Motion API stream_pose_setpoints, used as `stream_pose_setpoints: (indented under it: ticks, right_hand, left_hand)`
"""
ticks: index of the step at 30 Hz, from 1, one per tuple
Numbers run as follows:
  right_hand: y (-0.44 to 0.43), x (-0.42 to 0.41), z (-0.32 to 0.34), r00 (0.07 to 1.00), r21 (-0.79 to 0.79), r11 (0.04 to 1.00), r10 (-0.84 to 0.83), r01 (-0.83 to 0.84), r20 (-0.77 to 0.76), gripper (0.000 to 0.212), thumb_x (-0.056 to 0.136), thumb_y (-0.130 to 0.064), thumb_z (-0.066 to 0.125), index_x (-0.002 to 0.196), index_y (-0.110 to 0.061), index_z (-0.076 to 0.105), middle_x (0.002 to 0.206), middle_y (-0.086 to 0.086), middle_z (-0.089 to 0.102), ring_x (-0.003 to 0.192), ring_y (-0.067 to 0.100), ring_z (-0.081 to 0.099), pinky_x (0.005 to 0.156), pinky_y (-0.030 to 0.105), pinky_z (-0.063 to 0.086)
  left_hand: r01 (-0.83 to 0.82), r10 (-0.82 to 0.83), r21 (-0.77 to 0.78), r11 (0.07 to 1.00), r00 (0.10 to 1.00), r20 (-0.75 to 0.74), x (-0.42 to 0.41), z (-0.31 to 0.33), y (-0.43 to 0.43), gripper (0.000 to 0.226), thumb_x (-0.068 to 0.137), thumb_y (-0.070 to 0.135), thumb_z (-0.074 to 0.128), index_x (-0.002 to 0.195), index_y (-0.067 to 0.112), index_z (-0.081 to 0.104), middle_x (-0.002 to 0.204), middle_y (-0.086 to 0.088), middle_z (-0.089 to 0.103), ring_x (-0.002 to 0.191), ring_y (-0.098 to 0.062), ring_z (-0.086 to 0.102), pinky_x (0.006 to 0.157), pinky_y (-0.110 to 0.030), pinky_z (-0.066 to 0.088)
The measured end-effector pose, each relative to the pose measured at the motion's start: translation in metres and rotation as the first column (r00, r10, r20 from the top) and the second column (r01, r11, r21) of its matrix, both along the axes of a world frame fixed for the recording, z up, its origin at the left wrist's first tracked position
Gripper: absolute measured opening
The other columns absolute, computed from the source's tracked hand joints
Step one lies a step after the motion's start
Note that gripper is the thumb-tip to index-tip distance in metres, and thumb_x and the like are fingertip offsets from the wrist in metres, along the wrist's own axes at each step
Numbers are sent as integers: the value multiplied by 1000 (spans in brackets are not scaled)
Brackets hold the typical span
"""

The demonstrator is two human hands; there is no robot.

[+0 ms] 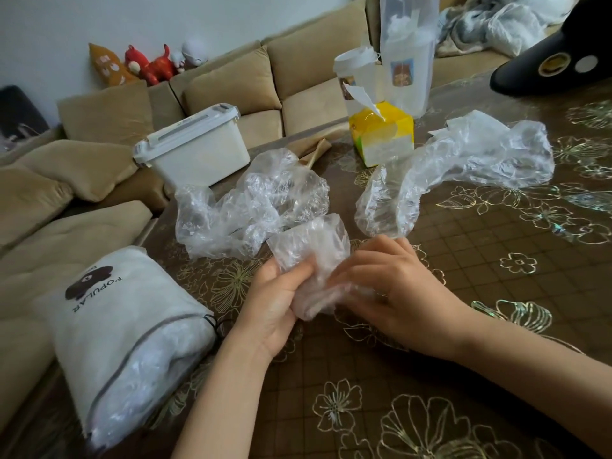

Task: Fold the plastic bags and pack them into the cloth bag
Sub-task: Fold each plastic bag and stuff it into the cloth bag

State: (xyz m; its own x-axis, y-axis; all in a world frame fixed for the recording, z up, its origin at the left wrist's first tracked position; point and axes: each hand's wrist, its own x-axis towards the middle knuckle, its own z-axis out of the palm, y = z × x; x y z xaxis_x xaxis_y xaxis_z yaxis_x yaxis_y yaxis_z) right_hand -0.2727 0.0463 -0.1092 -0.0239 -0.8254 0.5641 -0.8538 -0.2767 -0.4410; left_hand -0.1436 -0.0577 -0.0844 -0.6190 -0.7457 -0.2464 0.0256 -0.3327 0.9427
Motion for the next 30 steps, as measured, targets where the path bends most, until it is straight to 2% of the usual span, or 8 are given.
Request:
stream_pose_setpoints:
  ticks: [6, 9, 13, 17, 19, 22, 27, 30]
  right_hand:
    - [-1, -6, 1, 775, 168, 985, -137, 41, 617, 26, 89, -33, 61, 71, -13, 64, 57, -5, 56, 53, 6, 46, 56, 29, 39]
    - [-2, -6, 0, 770, 207, 975, -195, 83, 607, 25, 88, -30, 63, 65, -22, 61, 55, -8, 58, 49, 4, 48, 52, 28, 40]
    - [-1, -5, 2, 829, 209, 970, -216, 123, 515, 27, 87, -30, 63, 71, -8, 64, 64, 6, 63, 56, 19, 53, 57, 34, 42]
    - [-1, -4, 2, 852, 189, 965, -250, 181, 460, 21, 85, -29, 67, 82, -9, 61, 82, -5, 54, 64, 5, 48, 60, 14, 38]
    - [-1, -3, 2, 802, 176, 957, -288, 229, 523, 33, 81, -27, 71, 109, -21, 55, 105, -9, 45, 79, -4, 46, 75, 8, 39]
    - [0, -6, 6, 667, 200, 956, -294, 216, 685, 63, 76, -25, 74, 130, -24, 40, 117, -8, 41, 84, 2, 49, 81, 21, 48]
    - [0, -13, 15, 394, 200, 979, -166, -46, 904, 14, 81, -9, 70, 91, -15, 63, 85, -2, 63, 63, 3, 61, 57, 16, 50]
    - [0, -15, 16, 367, 193, 973, -135, -126, 920, 13, 82, 1, 65, 81, -11, 62, 72, 3, 61, 62, 9, 58, 57, 17, 45]
  left_hand:
    - [81, -82, -14, 997, 996, -29, -4, 0, 4, 34, 75, 4, 63, 109, 2, 60, 97, -13, 72, 85, -22, 70, 75, -32, 58]
    - [212, -213, -11, 977, 976, -49, -4, 3, 6, 40, 79, 19, 68, 113, -3, 64, 113, -21, 66, 104, -31, 64, 94, -42, 50]
    - [269, -273, -84, 959, 961, -34, -5, 2, 11, 37, 77, 17, 71, 110, 1, 67, 113, -19, 67, 107, -29, 64, 93, -38, 51]
    - [164, -164, -116, 980, 986, 11, -6, -2, 10, 28, 80, 5, 60, 108, 1, 62, 107, -20, 69, 99, -28, 67, 87, -34, 54]
    - [148, -148, -117, 982, 989, 13, -5, 0, 9, 26, 81, 4, 58, 107, 4, 63, 105, -18, 70, 95, -25, 68, 84, -33, 56]
    - [164, -164, -94, 982, 986, 2, -3, 5, 8, 28, 74, 5, 61, 101, 8, 65, 100, -13, 72, 87, -20, 70, 75, -28, 58]
    - [214, -214, -4, 977, 976, -35, -3, 11, 11, 33, 70, 3, 58, 102, 10, 62, 92, -8, 73, 78, -19, 71, 61, -31, 59]
    - [211, -210, 16, 977, 977, -24, -2, 11, 12, 33, 67, 1, 58, 99, 6, 61, 86, -10, 73, 73, -19, 71, 57, -31, 59]
